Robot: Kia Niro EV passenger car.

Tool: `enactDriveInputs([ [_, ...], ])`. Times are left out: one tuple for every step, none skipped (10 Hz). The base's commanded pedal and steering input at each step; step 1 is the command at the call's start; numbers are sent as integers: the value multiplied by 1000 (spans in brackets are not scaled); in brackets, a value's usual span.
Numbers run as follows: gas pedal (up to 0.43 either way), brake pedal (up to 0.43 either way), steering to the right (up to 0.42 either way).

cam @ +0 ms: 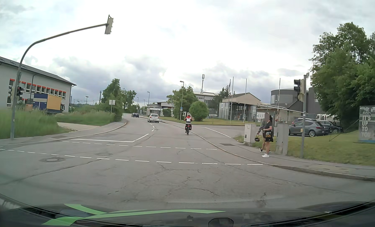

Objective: Follow the waypoints while adhering to traffic rules and regulations

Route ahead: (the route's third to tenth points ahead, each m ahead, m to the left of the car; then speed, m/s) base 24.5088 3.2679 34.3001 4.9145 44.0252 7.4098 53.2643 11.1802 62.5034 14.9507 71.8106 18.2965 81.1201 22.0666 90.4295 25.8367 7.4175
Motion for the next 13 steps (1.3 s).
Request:
enactDriveInputs([
  [98,0,-20],
  [98,0,-20],
  [98,0,-19],
  [98,0,-18],
  [98,0,-18],
  [98,0,-18],
  [98,0,-18],
  [98,0,-18],
  [98,0,-18],
  [98,0,-18],
  [98,0,-20],
  [98,0,-26],
  [98,0,-39],
])
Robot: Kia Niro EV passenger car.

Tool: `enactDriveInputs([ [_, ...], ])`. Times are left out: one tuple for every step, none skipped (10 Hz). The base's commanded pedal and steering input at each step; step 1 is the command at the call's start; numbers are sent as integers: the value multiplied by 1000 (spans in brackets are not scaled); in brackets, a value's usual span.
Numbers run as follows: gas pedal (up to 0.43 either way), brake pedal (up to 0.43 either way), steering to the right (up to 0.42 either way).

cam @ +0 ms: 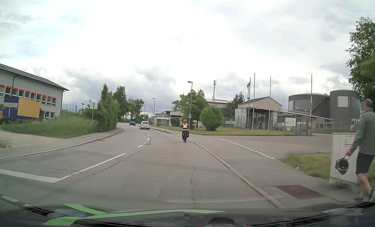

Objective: Follow the waypoints while adhering to traffic rules and regulations

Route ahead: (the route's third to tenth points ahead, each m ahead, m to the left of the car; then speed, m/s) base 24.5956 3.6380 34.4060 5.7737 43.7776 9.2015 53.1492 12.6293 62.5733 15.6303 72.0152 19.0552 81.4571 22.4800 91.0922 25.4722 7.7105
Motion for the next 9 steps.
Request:
enactDriveInputs([
  [98,0,-48],
  [98,0,-55],
  [98,0,-58],
  [98,0,-61],
  [98,0,-62],
  [98,0,-60],
  [98,0,-57],
  [98,0,-51],
  [98,0,-49],
])
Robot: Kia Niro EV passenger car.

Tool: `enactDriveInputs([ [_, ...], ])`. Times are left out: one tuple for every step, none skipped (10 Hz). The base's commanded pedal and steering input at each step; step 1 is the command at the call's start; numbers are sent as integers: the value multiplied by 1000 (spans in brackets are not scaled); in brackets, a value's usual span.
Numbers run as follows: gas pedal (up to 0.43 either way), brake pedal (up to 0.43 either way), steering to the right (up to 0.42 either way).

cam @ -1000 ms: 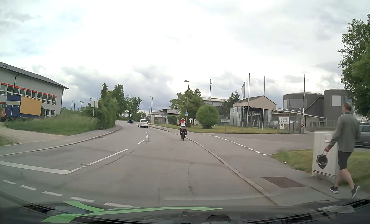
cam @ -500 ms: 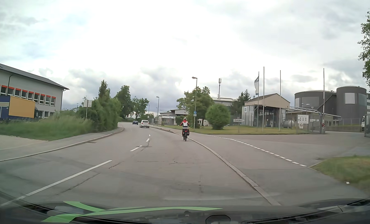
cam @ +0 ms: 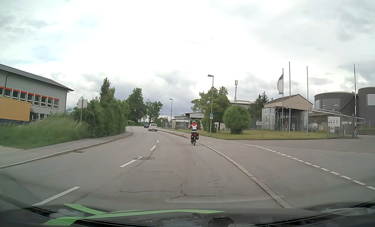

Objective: Follow the waypoints while adhering to traffic rules and regulations

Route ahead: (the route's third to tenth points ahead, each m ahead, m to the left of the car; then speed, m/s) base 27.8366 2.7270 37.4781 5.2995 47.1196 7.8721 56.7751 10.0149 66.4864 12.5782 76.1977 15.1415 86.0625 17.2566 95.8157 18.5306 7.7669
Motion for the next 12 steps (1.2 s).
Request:
enactDriveInputs([
  [98,0,-49],
  [98,0,-49],
  [98,0,-48],
  [98,0,-47],
  [98,0,-47],
  [98,0,-47],
  [98,0,-46],
  [98,0,-46],
  [98,0,-46],
  [98,0,-45],
  [98,0,-45],
  [98,0,-44],
])
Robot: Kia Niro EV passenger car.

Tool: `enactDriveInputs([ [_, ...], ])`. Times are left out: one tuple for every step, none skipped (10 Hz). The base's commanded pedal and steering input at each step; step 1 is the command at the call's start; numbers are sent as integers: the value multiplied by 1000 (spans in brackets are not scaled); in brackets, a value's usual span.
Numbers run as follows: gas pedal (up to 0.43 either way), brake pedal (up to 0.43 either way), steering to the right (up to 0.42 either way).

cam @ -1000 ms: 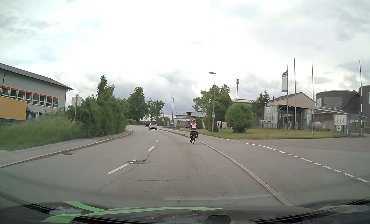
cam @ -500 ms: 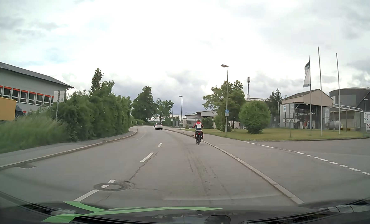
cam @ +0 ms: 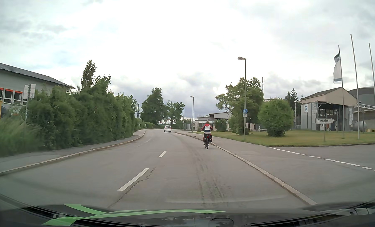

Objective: Follow the waypoints while adhering to traffic rules and regulations

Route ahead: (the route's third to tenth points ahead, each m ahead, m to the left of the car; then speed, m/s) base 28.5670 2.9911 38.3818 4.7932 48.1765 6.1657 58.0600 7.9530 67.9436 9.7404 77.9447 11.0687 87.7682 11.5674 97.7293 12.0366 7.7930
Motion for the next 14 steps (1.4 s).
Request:
enactDriveInputs([
  [98,0,-44],
  [98,0,-41],
  [98,0,-37],
  [98,0,-36],
  [98,0,-36],
  [98,0,-35],
  [98,0,-35],
  [98,0,-36],
  [98,0,-36],
  [98,0,-35],
  [98,0,-33],
  [98,0,-30],
  [98,0,-28],
  [98,0,-27],
])
